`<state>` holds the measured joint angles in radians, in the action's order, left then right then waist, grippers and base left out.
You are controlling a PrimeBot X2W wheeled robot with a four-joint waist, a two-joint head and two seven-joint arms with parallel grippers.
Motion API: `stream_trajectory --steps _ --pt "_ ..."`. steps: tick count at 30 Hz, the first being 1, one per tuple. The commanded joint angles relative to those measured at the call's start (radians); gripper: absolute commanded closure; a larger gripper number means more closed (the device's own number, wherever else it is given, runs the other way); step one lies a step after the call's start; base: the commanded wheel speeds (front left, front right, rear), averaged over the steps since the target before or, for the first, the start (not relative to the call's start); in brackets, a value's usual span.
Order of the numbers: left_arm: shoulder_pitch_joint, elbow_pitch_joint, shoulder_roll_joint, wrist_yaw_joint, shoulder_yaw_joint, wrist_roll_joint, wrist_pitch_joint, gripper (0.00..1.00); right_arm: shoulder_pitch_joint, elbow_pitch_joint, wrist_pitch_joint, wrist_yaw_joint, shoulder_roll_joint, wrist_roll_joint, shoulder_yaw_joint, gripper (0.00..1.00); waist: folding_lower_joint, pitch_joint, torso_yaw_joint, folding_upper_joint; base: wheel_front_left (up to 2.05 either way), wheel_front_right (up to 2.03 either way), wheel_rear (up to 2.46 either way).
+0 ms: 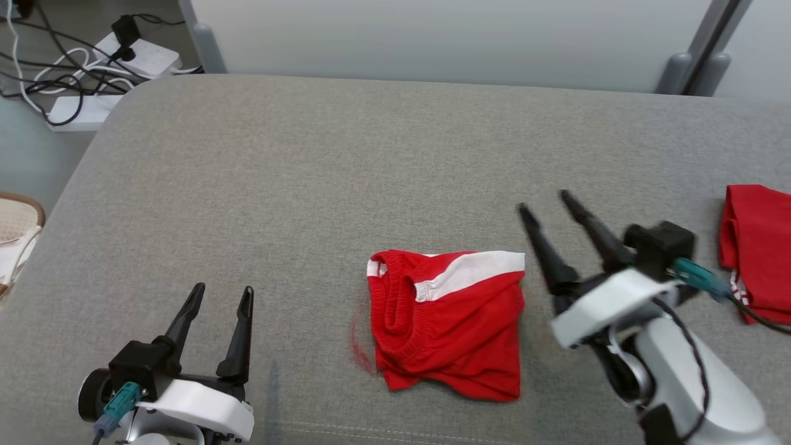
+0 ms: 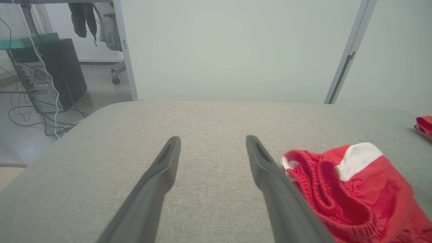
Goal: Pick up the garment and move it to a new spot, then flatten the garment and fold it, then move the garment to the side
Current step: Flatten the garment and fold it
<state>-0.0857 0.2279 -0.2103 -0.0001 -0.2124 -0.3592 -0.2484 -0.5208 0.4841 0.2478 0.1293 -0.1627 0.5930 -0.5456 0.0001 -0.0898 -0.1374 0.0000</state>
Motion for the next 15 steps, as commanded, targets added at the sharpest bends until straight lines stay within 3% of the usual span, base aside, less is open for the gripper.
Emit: stream_trajectory --steps 1,8,15 --pt "-0.022 -0.032 -0.020 0.001 0.046 0.014 -0.013 0.00 0.058 -0.067 0.013 0.001 -0.001 -0.082 0.062 0.00 -0.0001 0.007 0.015 0.0000 0.00 0.00 0.00" --pt "-0.012 -0.030 -0.023 0.005 0.061 0.021 -0.013 0.00 0.295 -0.233 0.014 0.001 -0.010 -0.298 0.318 0.00 -0.0001 0.017 0.046 0.0000 0.00 0.00 0.00" --pt "0.011 -0.032 -0.037 0.025 0.080 0.030 -0.013 0.00 0.447 -0.290 0.014 0.001 0.036 -0.366 0.426 0.00 -0.0001 0.047 0.065 0.0000 0.00 0.00 0.00"
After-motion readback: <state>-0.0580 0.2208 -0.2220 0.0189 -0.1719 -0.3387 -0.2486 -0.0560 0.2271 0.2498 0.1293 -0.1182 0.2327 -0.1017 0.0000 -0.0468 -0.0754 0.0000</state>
